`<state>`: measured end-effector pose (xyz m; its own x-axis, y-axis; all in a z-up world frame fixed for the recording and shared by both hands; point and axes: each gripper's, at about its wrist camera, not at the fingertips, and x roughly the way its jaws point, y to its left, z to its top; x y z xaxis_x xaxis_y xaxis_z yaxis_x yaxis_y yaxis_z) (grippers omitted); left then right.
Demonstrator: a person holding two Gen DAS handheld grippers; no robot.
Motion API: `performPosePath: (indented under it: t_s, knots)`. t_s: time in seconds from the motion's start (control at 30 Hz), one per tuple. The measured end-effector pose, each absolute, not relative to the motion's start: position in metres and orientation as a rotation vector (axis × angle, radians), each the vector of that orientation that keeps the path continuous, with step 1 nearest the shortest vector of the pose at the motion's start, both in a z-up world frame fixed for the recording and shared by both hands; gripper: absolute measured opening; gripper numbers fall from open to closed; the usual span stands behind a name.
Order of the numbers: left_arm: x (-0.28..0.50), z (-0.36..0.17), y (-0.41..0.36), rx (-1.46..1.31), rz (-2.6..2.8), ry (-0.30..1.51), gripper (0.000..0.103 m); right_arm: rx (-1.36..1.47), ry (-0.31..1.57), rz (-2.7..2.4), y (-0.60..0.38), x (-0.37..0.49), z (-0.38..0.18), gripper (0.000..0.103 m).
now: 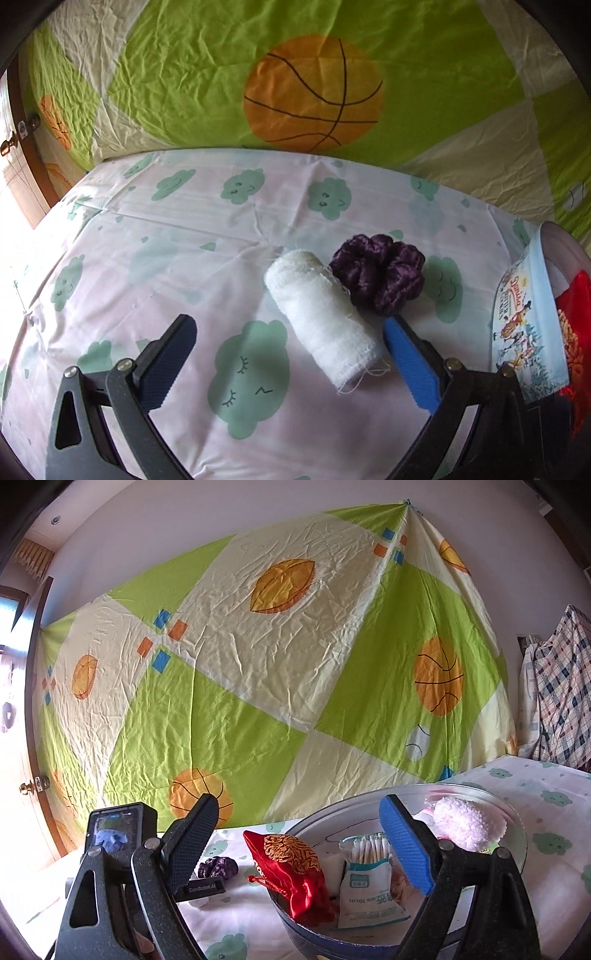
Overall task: Organize soft objects
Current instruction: 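Move both open grippers from the tin toward the scrunchie and white roll, then grasp the white rolled cloth with the left gripper while the right gripper grasps the purple scrunchie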
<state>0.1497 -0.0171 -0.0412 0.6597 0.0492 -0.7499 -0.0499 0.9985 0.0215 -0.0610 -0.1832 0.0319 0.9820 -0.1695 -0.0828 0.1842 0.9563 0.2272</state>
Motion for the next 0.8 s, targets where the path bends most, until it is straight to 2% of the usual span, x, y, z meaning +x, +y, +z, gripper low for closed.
performPosePath:
  t_s: [0.1, 0.27, 0.43, 0.7, 0.8]
  knots:
    - [0.161, -0.051, -0.006, -0.040, 0.045, 0.919, 0.102, 0.229, 0.061, -0.166, -0.181, -0.062, 0.032, 0.090]
    - [0.162, -0.045, 0.026, 0.004, 0.085, 0.903, 0.102, 0.221, 0.066, -0.161, -0.179, -0.061, 0.031, 0.090]
    - [0.165, -0.045, 0.069, -0.093, 0.052, 0.910, 0.102, 0.198, 0.093, -0.148, -0.174, -0.056, 0.031, 0.090]
    - [0.180, -0.047, 0.060, -0.034, 0.025, 0.931, 0.101, 0.107, 0.173, -0.121, -0.153, -0.040, 0.029, 0.090]
    - [0.186, -0.047, 0.061, -0.031, 0.026, 0.930, 0.097, 0.076, 0.182, -0.088, -0.139, -0.036, 0.028, 0.090]
